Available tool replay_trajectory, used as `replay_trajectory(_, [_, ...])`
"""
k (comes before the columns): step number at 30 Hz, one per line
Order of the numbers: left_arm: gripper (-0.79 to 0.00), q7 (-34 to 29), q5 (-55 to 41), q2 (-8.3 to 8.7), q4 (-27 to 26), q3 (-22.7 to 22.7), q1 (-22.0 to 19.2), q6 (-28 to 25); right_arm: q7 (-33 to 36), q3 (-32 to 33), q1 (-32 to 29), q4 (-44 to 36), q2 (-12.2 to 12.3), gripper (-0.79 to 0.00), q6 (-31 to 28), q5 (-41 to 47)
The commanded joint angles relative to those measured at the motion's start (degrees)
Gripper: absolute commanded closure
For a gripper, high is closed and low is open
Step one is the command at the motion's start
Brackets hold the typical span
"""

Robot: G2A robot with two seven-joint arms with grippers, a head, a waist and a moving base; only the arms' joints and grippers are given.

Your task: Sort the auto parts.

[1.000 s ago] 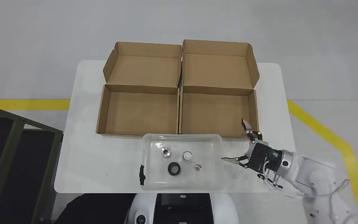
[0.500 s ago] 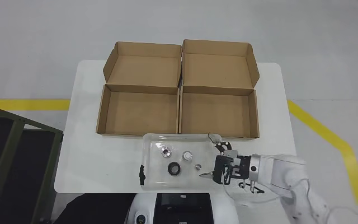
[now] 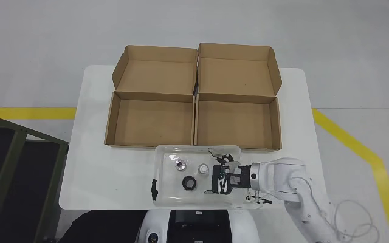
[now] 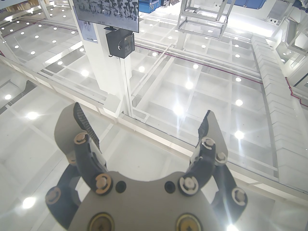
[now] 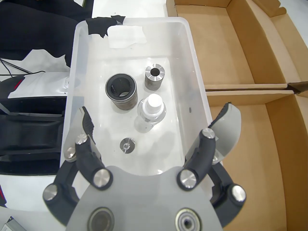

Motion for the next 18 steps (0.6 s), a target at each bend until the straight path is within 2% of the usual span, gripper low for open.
replay_trajectory(1, [-0.785, 0.0, 0.0, 0.0, 0.0, 0.0, 0.0, 0.0, 1.1, -0.8, 0.7, 0.5, 0.0, -0.785, 0.4, 0.8])
replay_trajectory(7, [-0.785, 0.0, 0.0, 0.0, 0.0, 0.0, 0.0, 0.0, 4.2, -3.6, 2.7, 2.2, -0.1, -0.785, 1.0, 2.5])
replay_trajectory(8, [-0.785, 0.0, 0.0, 0.0, 0.0, 0.0, 0.0, 0.0, 4.4, -4.0, 3.0, 2.5, -0.1, -0.763, 1.1, 2.7])
replay_trajectory(10, [-0.785, 0.0, 0.0, 0.0, 0.0, 0.0, 0.0, 0.0, 4.8, -4.6, 3.5, 3.2, -0.1, -0.653, 1.3, 3.0])
replay_trajectory(16, [-0.785, 0.0, 0.0, 0.0, 0.0, 0.0, 0.0, 0.0, 4.7, -5.9, 5.2, 5.5, -0.1, -0.662, 1.7, 3.4])
replay_trajectory(18, [-0.785, 0.0, 0.0, 0.0, 0.0, 0.0, 0.0, 0.0, 4.5, -6.2, 5.6, 6.1, -0.1, -0.606, 1.7, 3.4])
